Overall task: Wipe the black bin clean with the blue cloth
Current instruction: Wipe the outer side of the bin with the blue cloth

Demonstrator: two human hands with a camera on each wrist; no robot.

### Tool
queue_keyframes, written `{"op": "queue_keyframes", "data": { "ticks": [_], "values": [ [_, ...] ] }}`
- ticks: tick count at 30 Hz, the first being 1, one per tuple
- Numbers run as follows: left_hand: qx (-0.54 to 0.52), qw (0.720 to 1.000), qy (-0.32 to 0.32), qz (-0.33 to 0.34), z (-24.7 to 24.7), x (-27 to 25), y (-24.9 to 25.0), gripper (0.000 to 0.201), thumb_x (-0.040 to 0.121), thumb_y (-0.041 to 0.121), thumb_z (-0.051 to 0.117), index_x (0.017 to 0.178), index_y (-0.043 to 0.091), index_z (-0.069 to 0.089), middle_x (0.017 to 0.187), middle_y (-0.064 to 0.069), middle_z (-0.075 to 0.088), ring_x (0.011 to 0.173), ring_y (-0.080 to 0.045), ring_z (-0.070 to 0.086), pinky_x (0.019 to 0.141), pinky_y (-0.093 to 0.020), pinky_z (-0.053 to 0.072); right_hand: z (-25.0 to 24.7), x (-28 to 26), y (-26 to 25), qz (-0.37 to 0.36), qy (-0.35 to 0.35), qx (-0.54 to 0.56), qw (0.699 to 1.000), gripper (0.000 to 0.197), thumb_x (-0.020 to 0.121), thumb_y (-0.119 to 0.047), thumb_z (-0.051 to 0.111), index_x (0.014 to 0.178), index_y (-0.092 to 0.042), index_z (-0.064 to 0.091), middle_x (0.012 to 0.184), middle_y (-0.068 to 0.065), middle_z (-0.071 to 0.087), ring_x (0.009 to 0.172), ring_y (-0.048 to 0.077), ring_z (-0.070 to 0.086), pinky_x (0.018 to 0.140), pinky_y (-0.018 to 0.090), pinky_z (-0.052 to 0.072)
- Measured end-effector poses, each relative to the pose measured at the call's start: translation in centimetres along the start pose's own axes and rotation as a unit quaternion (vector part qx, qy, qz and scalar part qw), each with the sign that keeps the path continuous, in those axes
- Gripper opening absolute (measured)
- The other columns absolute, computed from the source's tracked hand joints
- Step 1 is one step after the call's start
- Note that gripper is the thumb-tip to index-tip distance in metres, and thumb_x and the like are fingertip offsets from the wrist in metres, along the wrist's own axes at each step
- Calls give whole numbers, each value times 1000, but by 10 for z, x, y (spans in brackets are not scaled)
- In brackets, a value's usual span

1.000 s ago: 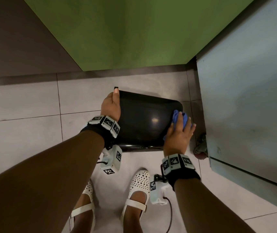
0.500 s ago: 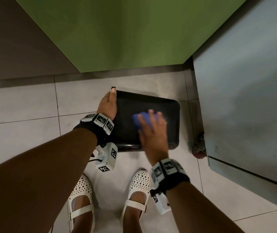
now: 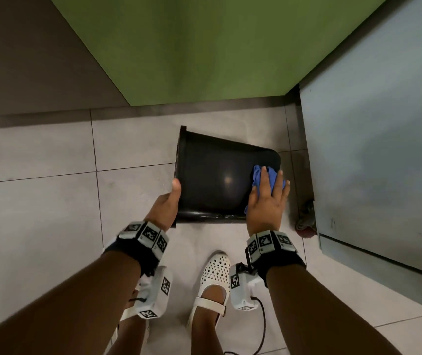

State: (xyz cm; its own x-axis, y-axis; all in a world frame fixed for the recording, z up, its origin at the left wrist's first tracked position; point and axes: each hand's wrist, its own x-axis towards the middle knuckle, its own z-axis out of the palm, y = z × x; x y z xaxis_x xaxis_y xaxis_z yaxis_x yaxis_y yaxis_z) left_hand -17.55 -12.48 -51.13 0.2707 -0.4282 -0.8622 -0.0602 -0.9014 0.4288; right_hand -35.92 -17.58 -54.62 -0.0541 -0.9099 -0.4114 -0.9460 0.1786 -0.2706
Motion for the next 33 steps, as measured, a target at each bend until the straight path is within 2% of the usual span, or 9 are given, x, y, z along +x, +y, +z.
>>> {"op": "queue_keyframes", "data": {
  "ticks": [3, 5, 9, 12, 16, 21, 23, 26, 33],
  "values": [
    [-18, 1000, 18, 7, 3, -2, 11, 77, 94, 56, 10, 123, 0, 55, 121, -21, 58, 111, -34, 56, 97, -40, 48, -4, 2, -3, 2, 7, 14, 1000, 52, 98, -28, 36, 147, -27, 17, 157, 10, 6, 144, 37, -1, 117, 49, 14],
    [-26, 1000, 16, 0, 3, -3, 19, 79, 93, 58, 7, 130, 3, 49, 131, -19, 53, 121, -34, 51, 106, -44, 42, -9, 6, -9, 15, 11, 19, 1000, 51, 99, -29, 34, 147, -27, 17, 157, 10, 7, 144, 36, -1, 117, 50, 15],
    [-74, 997, 7, -17, 3, -3, 22, 92, 85, 70, 4, 138, 6, 43, 142, -17, 46, 131, -33, 44, 112, -46, 35, -14, 11, -44, -15, -17, -1, 1000, 49, 100, -35, 26, 147, -32, 13, 158, 6, 3, 145, 30, -6, 118, 46, 3],
    [-98, 995, 10, -19, 5, -3, 23, 95, 83, 73, 6, 134, 5, 48, 137, -19, 51, 129, -32, 47, 112, -45, 35, -8, 9, -91, -130, -79, -16, 988, 48, 100, -34, 27, 146, -31, 14, 158, 4, 5, 145, 30, -5, 117, 47, 5],
    [-126, 991, -9, -35, -3, 10, 23, 119, 53, 94, 8, 123, 13, 58, 125, -21, 60, 119, -35, 55, 107, -50, 39, -7, -12, -113, -260, -97, 10, 961, 46, 99, -28, 32, 144, -25, 27, 156, 5, 19, 145, 29, 6, 119, 47, 10],
    [-102, 993, 0, -61, -18, -3, 59, 75, 89, 67, 11, 91, 11, 62, 111, -20, 64, 105, -32, 59, 105, -44, 40, -6, -43, -93, -303, -74, -23, 950, 46, 94, -32, 28, 138, -21, 32, 146, 10, 40, 138, 33, 29, 111, 48, 24],
    [-71, 995, 21, -65, -21, -1, 69, 66, 96, 56, 13, 88, 10, 60, 106, -21, 59, 100, -29, 55, 101, -37, 39, -8, -41, -92, -300, -73, -31, 951, 46, 94, -34, 27, 138, -23, 32, 145, 10, 40, 138, 34, 30, 110, 46, 20],
    [-23, 996, 55, -60, -23, 5, 79, 52, 102, 39, 17, 137, 9, 41, 127, -30, 50, 117, -36, 51, 99, -39, 36, -20, -15, -89, -251, -90, -26, 963, 49, 95, -38, 23, 143, -26, 27, 153, 6, 27, 144, 28, 14, 115, 45, 7],
    [-8, 996, 55, -73, -23, 18, 90, 71, 98, 51, 15, 124, -4, 51, 124, -23, 55, 105, -33, 53, 94, -37, 39, -48, 43, -37, -57, -46, -38, 997, 47, 97, -33, 32, 144, -25, 27, 155, 7, 20, 145, 29, 3, 117, 50, 4]
  ]
}}
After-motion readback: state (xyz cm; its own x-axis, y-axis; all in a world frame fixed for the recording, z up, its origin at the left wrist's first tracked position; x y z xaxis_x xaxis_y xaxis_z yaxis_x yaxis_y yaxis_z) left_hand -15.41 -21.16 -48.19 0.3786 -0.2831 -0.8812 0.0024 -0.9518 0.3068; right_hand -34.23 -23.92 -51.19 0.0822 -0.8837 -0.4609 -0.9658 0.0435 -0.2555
